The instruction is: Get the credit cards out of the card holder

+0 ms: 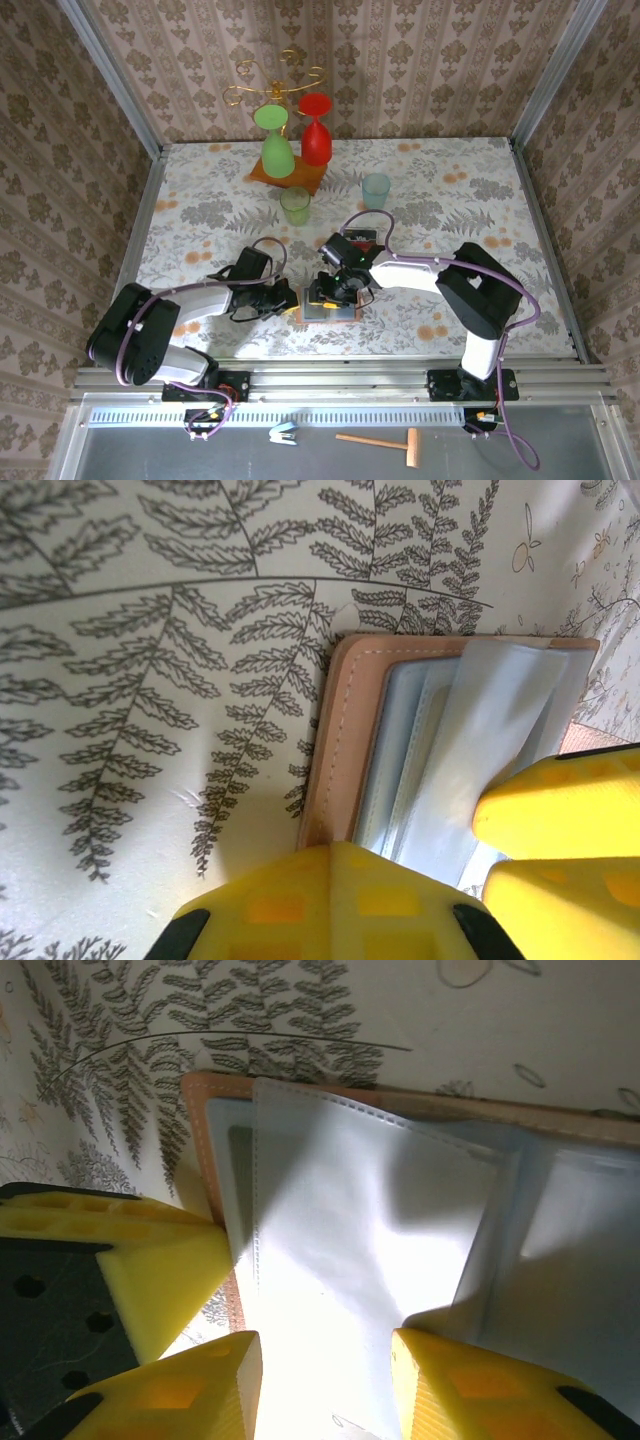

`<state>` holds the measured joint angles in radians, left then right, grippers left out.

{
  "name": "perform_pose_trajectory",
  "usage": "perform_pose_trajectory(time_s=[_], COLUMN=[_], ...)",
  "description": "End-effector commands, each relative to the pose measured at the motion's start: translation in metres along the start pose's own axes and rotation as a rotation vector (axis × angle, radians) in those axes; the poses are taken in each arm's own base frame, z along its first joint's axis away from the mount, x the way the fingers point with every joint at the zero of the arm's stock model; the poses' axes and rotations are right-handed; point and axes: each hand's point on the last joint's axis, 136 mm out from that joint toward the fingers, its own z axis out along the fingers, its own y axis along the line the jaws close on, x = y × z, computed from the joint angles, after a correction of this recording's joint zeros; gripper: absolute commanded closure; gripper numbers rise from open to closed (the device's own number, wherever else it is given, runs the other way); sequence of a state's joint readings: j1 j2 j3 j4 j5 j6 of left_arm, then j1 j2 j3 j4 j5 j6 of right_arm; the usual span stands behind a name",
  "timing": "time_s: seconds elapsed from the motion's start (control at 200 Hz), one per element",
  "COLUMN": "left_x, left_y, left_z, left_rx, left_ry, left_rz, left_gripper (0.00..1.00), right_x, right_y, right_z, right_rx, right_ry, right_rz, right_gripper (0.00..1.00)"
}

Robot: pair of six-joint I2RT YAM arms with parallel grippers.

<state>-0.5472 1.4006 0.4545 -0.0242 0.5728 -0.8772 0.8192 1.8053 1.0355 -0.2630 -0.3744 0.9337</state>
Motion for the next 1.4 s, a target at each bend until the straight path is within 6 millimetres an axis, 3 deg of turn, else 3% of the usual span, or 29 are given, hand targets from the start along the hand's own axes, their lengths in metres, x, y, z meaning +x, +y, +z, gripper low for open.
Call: perform_pose_trajectory(time_s=[0.0, 0.395, 0.765, 0.93, 1.395], left_x=[0.006, -0.002, -0.016, -0.018, -0.015], left_y=[0.015, 0.002, -0.042, -0.059, -0.044], left_z=[0.000, -0.007, -0.023, -0.019, 0.005], left_rx=[-0.063, -0.055, 0.053, 0.095, 0.069], left_ry=[0.031, 0.010, -0.059, -0.061, -0.029], left_rz=[-0.024, -0.011, 0.011, 0.023, -0.016], left_gripper=[0.96, 0.95, 0.87, 0.83, 0.73], right_x=[0.001, 0.001, 0.003, 0.003, 0.003], right_y=[-0.007, -0.003, -0.005, -0.009, -0.015], right_z=[-0.006, -0.007, -0.004, -0.002, -0.003], right_rx=[0.008, -0.066, -0.138, -0.162, -0.196], right_ry=[-0.013, -0.012, -0.003, -0.004, -0.007], right_rz=[-0.007, -0.011, -0.014, 0.002, 0.025], right_gripper=[0.61, 0.62, 0.67, 0.68, 0.69])
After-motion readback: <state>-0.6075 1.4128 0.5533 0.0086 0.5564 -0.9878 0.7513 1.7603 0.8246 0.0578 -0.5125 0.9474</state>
